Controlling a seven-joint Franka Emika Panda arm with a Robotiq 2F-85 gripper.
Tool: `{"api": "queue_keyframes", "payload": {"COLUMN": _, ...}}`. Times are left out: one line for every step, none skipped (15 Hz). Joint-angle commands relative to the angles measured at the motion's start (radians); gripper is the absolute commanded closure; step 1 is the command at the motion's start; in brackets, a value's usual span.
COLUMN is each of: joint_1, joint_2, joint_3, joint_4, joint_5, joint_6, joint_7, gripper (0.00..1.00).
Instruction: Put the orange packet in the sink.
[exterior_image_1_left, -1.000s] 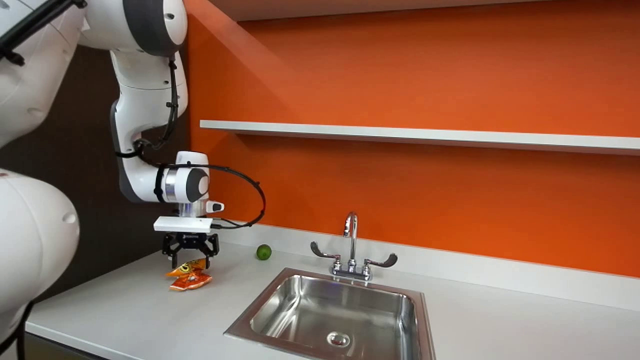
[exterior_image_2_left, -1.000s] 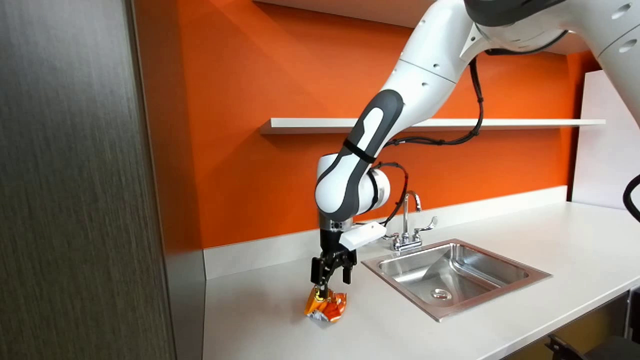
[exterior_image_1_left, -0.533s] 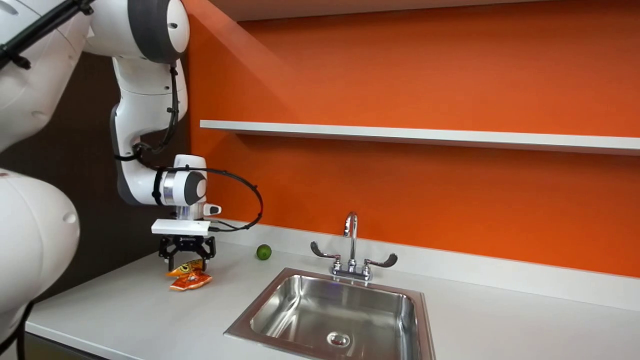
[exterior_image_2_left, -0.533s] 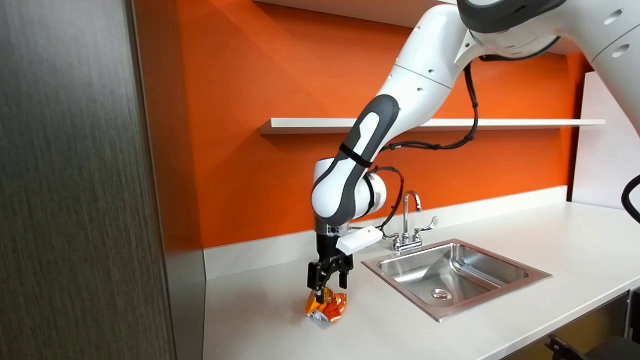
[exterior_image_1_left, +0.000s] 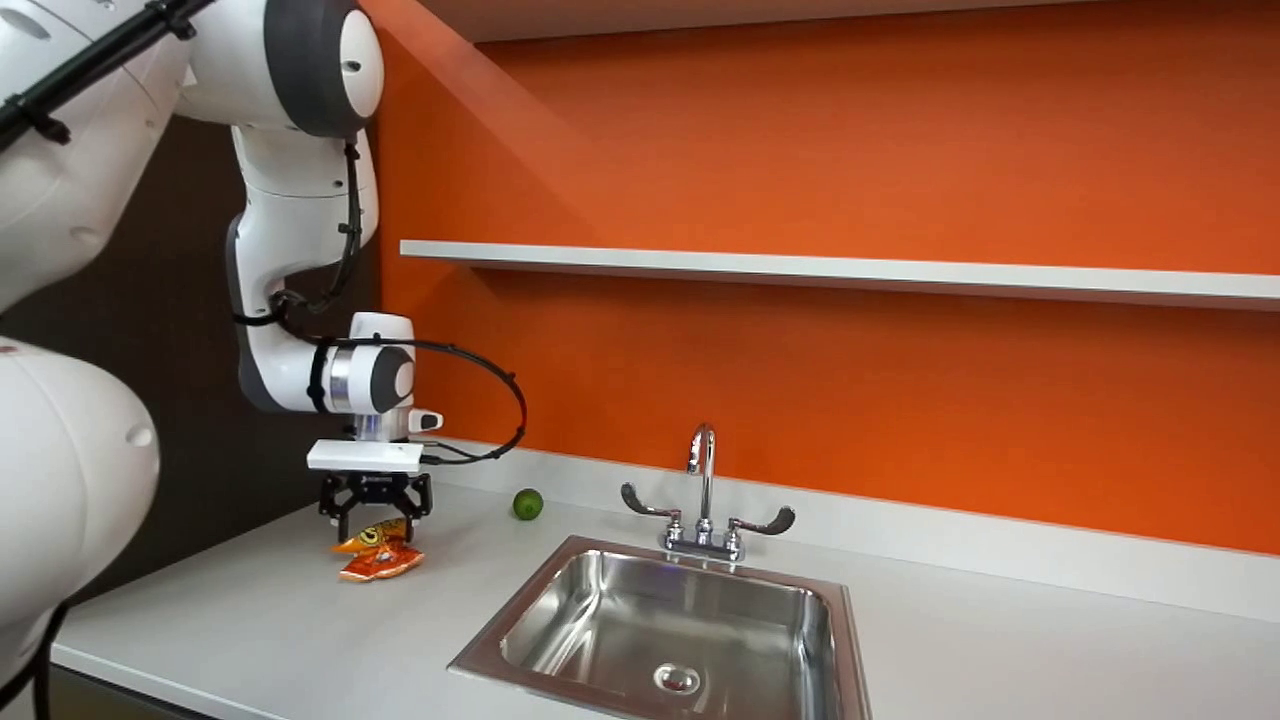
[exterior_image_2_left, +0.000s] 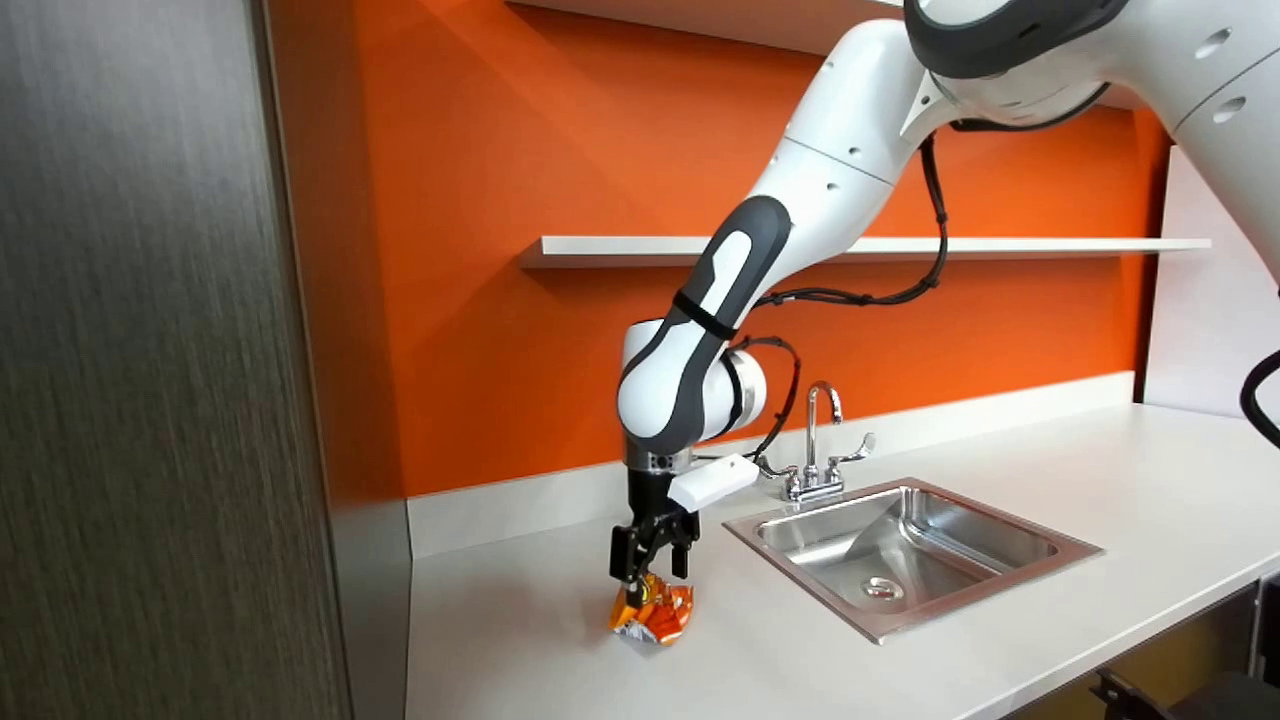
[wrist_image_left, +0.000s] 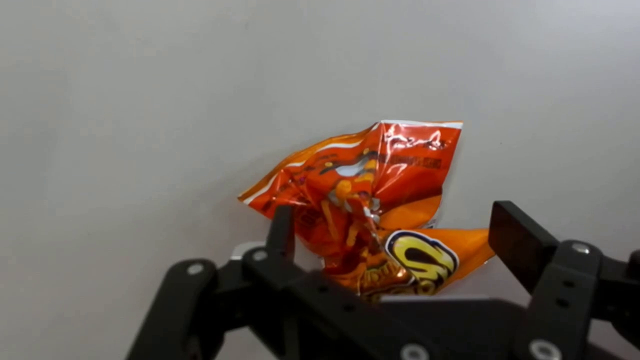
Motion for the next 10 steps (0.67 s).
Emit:
{"api": "queue_keyframes", "payload": {"joint_1": -0.018, "joint_2": 0.024, "joint_3": 0.017, "joint_4": 0.033, "joint_5": 0.008, "joint_6": -0.006, "joint_7": -0.047, "gripper": 0.0}}
{"api": "queue_keyframes", "payload": {"joint_1": -0.02, "joint_2": 0.027, "joint_3": 0.017, "joint_4": 0.035, "joint_5": 0.007, "joint_6": -0.005, "joint_7": -0.053, "gripper": 0.0}}
{"api": "queue_keyframes", "payload": {"joint_1": -0.02, "joint_2": 0.029, "joint_3": 0.017, "joint_4": 0.039, "joint_5": 0.006, "joint_6": -0.005, "joint_7": -0.057, "gripper": 0.0}}
{"api": "queue_keyframes", "payload": {"joint_1": -0.021, "joint_2": 0.032, "joint_3": 0.017, "joint_4": 0.043, "joint_5": 0.006, "joint_6": -0.006, "joint_7": -0.062, "gripper": 0.0}}
{"api": "queue_keyframes", "payload": {"joint_1": -0.023, "joint_2": 0.036, "joint_3": 0.017, "joint_4": 0.047, "joint_5": 0.007, "joint_6": -0.006, "joint_7": -0.068, "gripper": 0.1}}
{"api": "queue_keyframes", "payload": {"joint_1": -0.025, "joint_2": 0.039, "joint_3": 0.016, "joint_4": 0.05, "joint_5": 0.006, "joint_6": -0.006, "joint_7": -0.073, "gripper": 0.26}}
{"api": "queue_keyframes", "payload": {"joint_1": -0.027, "joint_2": 0.042, "joint_3": 0.017, "joint_4": 0.053, "joint_5": 0.008, "joint_6": -0.007, "joint_7": -0.077, "gripper": 0.35}}
{"api": "queue_keyframes", "payload": {"joint_1": -0.028, "joint_2": 0.045, "joint_3": 0.017, "joint_4": 0.054, "joint_5": 0.008, "joint_6": -0.007, "joint_7": -0.08, "gripper": 0.42}}
{"api": "queue_keyframes", "payload": {"joint_1": -0.03, "joint_2": 0.047, "joint_3": 0.017, "joint_4": 0.056, "joint_5": 0.008, "joint_6": -0.006, "joint_7": -0.083, "gripper": 0.51}}
{"api": "queue_keyframes", "payload": {"joint_1": -0.032, "joint_2": 0.05, "joint_3": 0.017, "joint_4": 0.056, "joint_5": 0.008, "joint_6": -0.005, "joint_7": -0.086, "gripper": 0.58}}
